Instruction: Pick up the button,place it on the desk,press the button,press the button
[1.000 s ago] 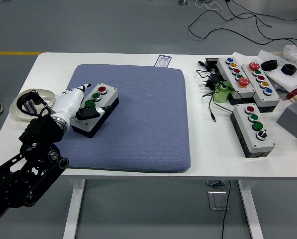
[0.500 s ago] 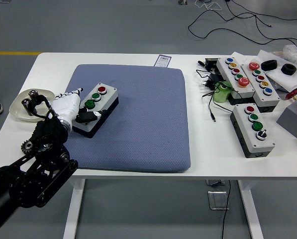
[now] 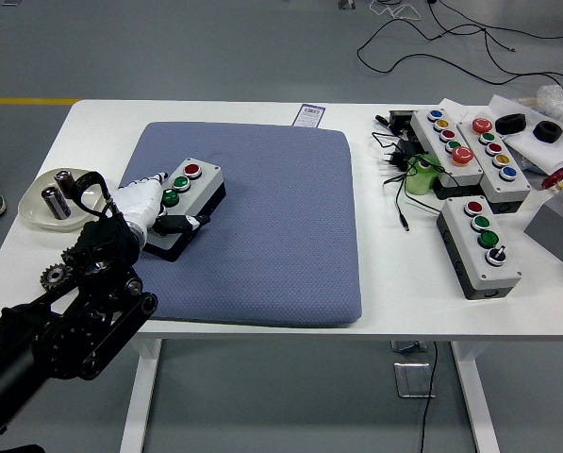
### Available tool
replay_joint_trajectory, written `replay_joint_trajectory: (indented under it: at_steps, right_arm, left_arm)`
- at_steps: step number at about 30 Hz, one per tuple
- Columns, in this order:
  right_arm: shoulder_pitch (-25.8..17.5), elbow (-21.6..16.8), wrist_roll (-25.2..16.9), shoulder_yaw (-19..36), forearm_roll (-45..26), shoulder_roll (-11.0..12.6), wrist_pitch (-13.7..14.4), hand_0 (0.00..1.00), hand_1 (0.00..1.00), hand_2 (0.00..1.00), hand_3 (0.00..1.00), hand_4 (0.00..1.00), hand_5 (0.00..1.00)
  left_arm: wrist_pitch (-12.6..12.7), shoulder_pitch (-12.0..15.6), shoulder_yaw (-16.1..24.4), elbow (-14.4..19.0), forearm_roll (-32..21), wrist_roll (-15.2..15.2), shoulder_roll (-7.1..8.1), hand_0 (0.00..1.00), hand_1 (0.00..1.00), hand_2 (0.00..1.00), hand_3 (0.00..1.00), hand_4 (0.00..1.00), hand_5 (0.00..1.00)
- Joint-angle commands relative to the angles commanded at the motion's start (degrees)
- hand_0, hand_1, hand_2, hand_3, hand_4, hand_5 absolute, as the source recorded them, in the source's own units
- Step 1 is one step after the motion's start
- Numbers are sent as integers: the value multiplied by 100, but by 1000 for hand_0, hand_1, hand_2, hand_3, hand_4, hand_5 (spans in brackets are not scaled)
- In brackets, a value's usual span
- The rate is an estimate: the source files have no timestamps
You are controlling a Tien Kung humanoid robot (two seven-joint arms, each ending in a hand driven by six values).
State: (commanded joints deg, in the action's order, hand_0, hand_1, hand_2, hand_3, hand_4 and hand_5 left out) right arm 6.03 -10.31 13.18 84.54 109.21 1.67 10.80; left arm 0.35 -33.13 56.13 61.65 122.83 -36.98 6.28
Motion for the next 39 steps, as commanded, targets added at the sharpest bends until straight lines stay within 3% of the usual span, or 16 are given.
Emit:
replay_joint_trajectory:
  at_steps: [1,6,7,12,13,18,19,24,25,30,31,36,37,39]
  right_arm:
    - [-1,0,0,-4,-3,1,-1,673,658,674,624,310,173]
    - [4,0,2,-19,-9,5,-3,673,658,674,624,310,173]
    - [4,0,2,-20,-8,6,-4,673,658,674,624,310,173]
    - [7,0,1,-9,-7,6,-2,673,658,674,624,310,173]
    - [7,0,1,-14,-8,7,-2,673,658,674,624,310,173]
    - [11,0,3,-33,-24,11,-3,673,658,674,624,310,173]
    - [10,0,3,-41,-36,11,-1,673,658,674,624,310,173]
    - [13,0,5,-57,-51,12,1,673,658,674,624,310,173]
    - [12,0,5,-59,-52,12,1,673,658,674,624,310,173]
    - [13,0,2,-47,-45,17,4,673,658,674,624,310,173]
    - [13,0,2,-46,-45,18,4,673,658,674,624,310,173]
    - [18,0,6,-40,-41,16,4,673,658,674,624,310,173]
    - [19,0,7,-37,-37,15,4,673,658,674,624,310,173]
    - [18,0,8,-39,-45,14,4,673,658,674,624,310,173]
  left_arm:
    - [-5,-6,1,-11,13,0,-8,774,955,998,998,998,657]
    - [-157,-85,-24,-113,181,0,-48,774,955,998,998,998,657]
    - [-209,-96,-26,-123,193,0,-50,624,831,998,998,998,576]
    - [-202,-140,-116,-166,318,0,-53,624,831,998,998,998,576]
    - [-189,-154,-140,-206,284,0,-51,380,506,716,844,965,370]
    - [-242,-168,-239,-315,208,0,-45,380,506,716,844,965,370]
    - [-256,-163,-253,-330,183,0,-46,557,453,444,742,798,7]
    - [-233,-123,-324,-422,280,0,-70,557,453,444,742,798,7]
    - [-201,-115,-333,-430,399,0,-73,231,226,215,514,630,2]
    - [75,-121,-326,-413,717,0,-50,231,226,215,514,630,2]
    - [126,-124,-316,-407,717,0,-44,68,61,103,321,518,2]
    - [283,-133,-287,-414,717,0,-30,68,61,103,321,518,2]
    - [292,-132,-286,-421,717,0,-28,26,2,47,253,596,2]
    - [289,-124,-287,-435,717,0,-21,26,2,47,253,596,2]
